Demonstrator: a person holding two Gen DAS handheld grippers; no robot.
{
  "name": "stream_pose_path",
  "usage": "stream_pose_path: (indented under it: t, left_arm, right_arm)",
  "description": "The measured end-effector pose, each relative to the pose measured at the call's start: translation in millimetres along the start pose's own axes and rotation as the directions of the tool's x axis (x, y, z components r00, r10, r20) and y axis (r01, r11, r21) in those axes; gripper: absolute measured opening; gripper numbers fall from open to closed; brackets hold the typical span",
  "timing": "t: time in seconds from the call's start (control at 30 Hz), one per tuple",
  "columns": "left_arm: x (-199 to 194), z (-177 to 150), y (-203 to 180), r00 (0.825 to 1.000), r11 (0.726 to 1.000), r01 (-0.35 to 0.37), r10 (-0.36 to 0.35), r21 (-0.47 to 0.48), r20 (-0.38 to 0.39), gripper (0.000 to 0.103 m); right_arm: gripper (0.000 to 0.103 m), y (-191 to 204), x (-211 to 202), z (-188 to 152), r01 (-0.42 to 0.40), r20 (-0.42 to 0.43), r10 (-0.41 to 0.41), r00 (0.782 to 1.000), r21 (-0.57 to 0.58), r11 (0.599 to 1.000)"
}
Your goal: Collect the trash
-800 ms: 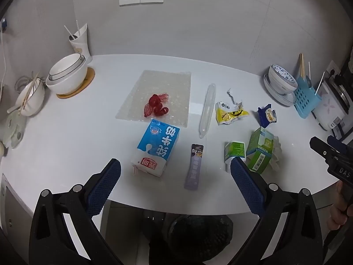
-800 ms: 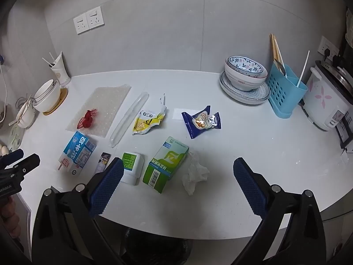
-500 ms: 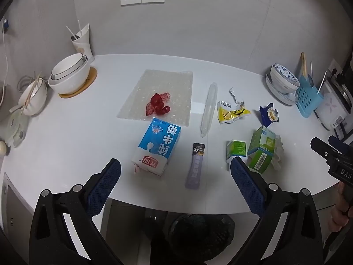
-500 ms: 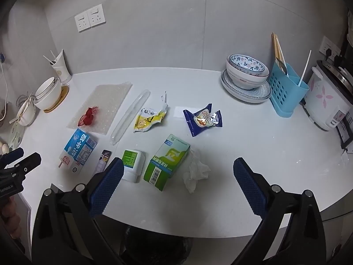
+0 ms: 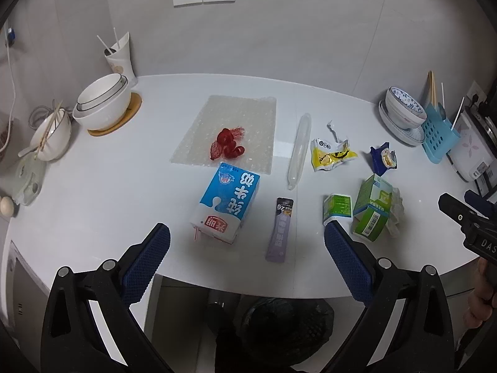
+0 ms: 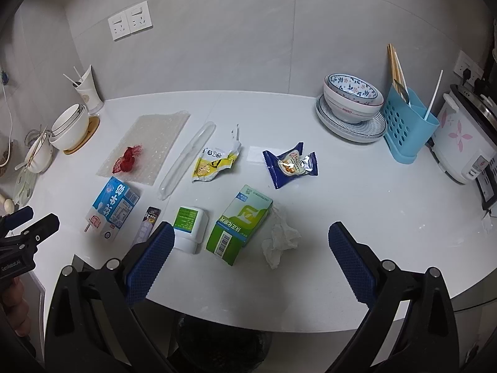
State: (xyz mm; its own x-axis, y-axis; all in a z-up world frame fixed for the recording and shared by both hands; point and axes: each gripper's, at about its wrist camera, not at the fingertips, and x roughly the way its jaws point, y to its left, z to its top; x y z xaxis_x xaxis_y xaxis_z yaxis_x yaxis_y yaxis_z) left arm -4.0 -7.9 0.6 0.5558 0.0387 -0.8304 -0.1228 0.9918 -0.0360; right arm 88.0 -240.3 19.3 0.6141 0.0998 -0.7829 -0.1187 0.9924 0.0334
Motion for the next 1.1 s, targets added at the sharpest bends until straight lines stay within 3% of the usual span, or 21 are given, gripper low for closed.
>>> stream_pose_path:
  t: [1.1]
  left_arm:
    - [-6.8,-1.0,4.8,1.0,1.0,0.004,-0.003,-0.013,0.005,0.097]
  right_arm:
    - [0.095,-4.9,-8.7,2.9,0.007,0.007,-0.007,1.0,0.012,1.0]
